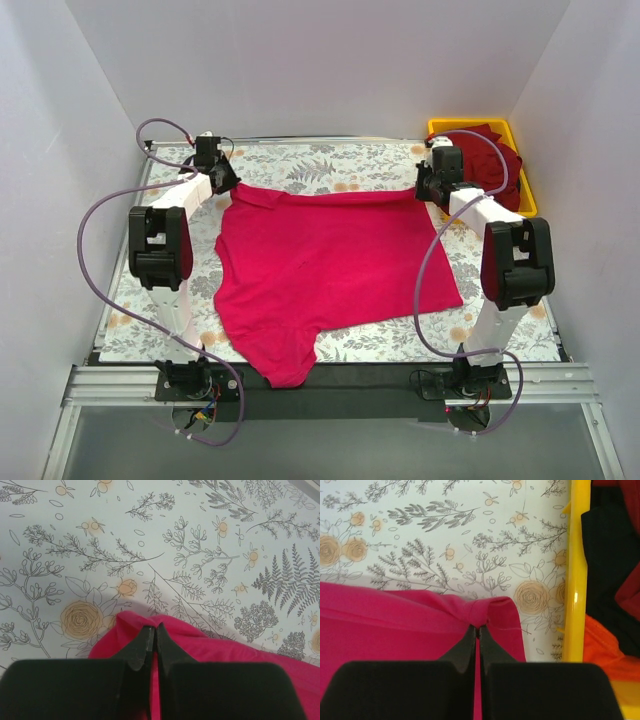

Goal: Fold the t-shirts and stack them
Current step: Fold the tshirt

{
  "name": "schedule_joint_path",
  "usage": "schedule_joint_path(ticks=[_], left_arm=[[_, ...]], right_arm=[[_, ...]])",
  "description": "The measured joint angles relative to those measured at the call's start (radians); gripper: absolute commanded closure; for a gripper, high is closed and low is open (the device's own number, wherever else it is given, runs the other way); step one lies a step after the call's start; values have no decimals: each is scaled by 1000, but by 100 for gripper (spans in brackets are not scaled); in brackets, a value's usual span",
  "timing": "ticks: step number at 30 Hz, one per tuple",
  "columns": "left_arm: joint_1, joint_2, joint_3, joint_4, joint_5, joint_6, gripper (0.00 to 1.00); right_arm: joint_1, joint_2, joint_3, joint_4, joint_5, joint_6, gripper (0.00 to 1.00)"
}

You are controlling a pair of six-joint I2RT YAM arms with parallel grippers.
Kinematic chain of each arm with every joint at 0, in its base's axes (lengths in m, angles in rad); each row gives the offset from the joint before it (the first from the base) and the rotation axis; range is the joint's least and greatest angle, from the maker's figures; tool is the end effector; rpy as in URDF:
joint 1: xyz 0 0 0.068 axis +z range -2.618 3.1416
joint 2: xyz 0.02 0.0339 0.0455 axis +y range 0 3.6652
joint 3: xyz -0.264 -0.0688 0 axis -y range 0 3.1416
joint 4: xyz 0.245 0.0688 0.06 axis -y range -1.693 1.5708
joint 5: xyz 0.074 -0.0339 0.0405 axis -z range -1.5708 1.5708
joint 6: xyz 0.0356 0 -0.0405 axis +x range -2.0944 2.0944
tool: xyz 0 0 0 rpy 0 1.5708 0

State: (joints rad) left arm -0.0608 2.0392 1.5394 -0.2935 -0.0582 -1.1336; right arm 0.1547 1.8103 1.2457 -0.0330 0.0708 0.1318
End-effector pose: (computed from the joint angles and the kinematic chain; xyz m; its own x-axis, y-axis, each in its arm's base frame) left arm 0.4591 -0.0259 0.2062 -0.3192 -0.8866 -0.3346 -0.6360 0.4622 -0.6180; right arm 0.4077 0.0610 0.2279 -0.5637 0.0448 -0.8247 -0.0220 0.9974 0.0692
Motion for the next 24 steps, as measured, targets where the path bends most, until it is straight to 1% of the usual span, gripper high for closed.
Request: schedule_joint_path(ticks=[6, 17, 24], left_arm=[[0, 18, 33, 32, 27, -8, 100], [0, 63, 219, 74, 82, -27, 100], [-7, 64, 223, 101, 92, -2, 100]], right_arm=[[-27, 62, 49, 36, -13, 0, 99], [-71, 63, 106, 97, -29, 4, 99], [-79, 75, 127, 120, -46, 4, 99]])
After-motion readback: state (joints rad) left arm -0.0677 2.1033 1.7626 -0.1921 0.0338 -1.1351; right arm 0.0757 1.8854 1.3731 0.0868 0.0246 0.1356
